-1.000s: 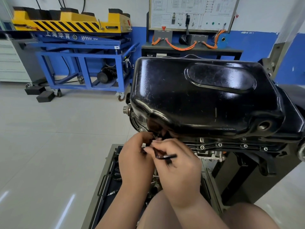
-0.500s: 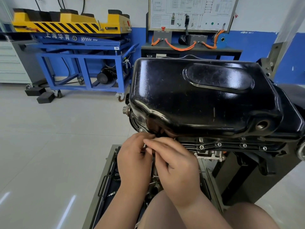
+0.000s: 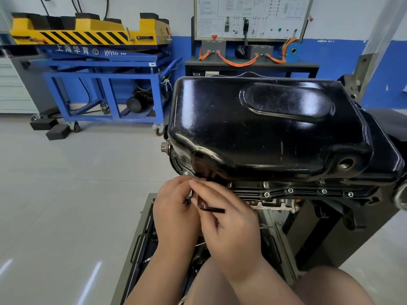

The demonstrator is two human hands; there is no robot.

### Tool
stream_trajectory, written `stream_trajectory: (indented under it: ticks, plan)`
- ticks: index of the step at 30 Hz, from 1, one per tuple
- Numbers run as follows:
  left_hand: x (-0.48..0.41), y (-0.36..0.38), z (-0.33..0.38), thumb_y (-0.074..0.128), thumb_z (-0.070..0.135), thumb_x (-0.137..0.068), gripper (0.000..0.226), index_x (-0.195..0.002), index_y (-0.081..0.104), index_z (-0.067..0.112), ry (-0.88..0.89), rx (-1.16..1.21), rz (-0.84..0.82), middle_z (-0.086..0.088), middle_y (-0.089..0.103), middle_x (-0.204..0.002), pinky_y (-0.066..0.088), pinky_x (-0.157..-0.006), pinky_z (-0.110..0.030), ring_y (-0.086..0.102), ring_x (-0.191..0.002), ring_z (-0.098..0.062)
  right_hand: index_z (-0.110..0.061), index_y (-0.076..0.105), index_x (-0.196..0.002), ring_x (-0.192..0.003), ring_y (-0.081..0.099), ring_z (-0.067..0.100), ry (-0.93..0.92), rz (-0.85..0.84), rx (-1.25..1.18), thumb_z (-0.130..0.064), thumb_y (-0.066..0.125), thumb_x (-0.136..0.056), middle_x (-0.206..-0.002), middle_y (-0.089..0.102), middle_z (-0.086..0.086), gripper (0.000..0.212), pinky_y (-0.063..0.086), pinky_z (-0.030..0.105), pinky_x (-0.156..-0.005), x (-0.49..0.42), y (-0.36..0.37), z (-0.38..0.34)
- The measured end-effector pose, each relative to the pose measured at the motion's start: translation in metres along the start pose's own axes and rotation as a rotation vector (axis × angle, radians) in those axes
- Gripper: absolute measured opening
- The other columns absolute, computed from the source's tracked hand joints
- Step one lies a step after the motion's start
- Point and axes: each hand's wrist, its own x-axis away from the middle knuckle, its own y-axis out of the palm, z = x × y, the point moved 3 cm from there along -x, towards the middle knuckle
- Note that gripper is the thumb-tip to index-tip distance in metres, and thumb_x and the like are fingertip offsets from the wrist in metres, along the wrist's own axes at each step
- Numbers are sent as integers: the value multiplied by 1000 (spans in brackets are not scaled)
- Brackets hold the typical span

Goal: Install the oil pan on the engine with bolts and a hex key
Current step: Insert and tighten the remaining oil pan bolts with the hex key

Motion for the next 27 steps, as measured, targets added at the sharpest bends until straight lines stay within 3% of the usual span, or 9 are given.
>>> stream_trajectory:
  ticks: [4, 7, 9, 12, 14, 18, 22, 27]
  plan:
    - [2, 1, 0, 53, 8, -65, 29, -82, 70, 25, -2, 26, -11, 23, 63, -81, 44, -72, -16, 60, -81, -6, -10, 75, -97, -92, 65, 3, 20, 78, -27, 5, 72, -71, -97, 73, -2, 31, 53, 19, -80, 0, -1, 5]
    - [3, 2, -4, 47, 23, -62, 32, -82, 62, 42, -125, 86, -10, 21, 64, -74, 43, -65, -15, 59, -75, 0, -9, 76, -88, -86, 67, 5, 46, 136, -35, 3, 76, -69, -88, 73, -2, 23, 56, 25, -73, 0, -1, 8]
    - [2, 3, -4, 45, 28, -60, 30, -78, 56, 49, -120, 51, 7, 28, 62, -80, 39, -61, -9, 56, -74, 6, -8, 75, -83, -82, 68, 7, 67, 146, -41, 1, 75, -69, -84, 73, -2, 16, 56, 29, -68, 0, 0, 8]
    - [1, 3, -1, 50, 20, -62, 31, -82, 59, 41, -40, 18, 22, 32, 60, -74, 36, -69, -2, 53, -80, 12, -8, 74, -84, -86, 66, 5, 78, 120, -63, -6, 72, -75, -88, 72, -3, 10, 56, 29, -68, 1, 1, 8]
    - [1, 1, -1, 51, 20, -66, 20, -75, 65, 30, 9, 11, 51, 28, 57, -77, 36, -72, -4, 52, -80, 5, -7, 74, -93, -95, 65, 5, 65, 82, -94, -5, 67, -81, -98, 71, -2, 14, 56, 29, -77, 2, 1, 7]
    - [0, 1, 1, 49, 20, -71, 23, -68, 70, 12, 87, -27, 80, 17, 55, -83, 33, -76, -5, 43, -82, 2, -7, 69, -110, -105, 63, 5, 0, 80, -69, 2, 62, -84, -111, 69, 2, 29, 53, 26, -87, 2, 2, 5]
    - [3, 2, -2, 50, 19, -73, 23, -78, 72, 16, 86, -35, 40, 19, 56, -83, 33, -77, -4, 44, -83, 2, -11, 72, -105, -99, 64, 1, 14, 127, -87, 13, 70, -71, -103, 70, -6, 42, 54, 22, -83, 3, 2, 9]
    - [4, 2, -3, 45, 29, -68, 24, -88, 57, 36, 11, 4, 59, 34, 49, -76, 33, -73, -1, 47, -81, 13, -7, 75, -92, -91, 66, 0, 100, 218, -197, 10, 74, -69, -94, 68, -11, 29, 53, 18, -80, 7, 3, 12]
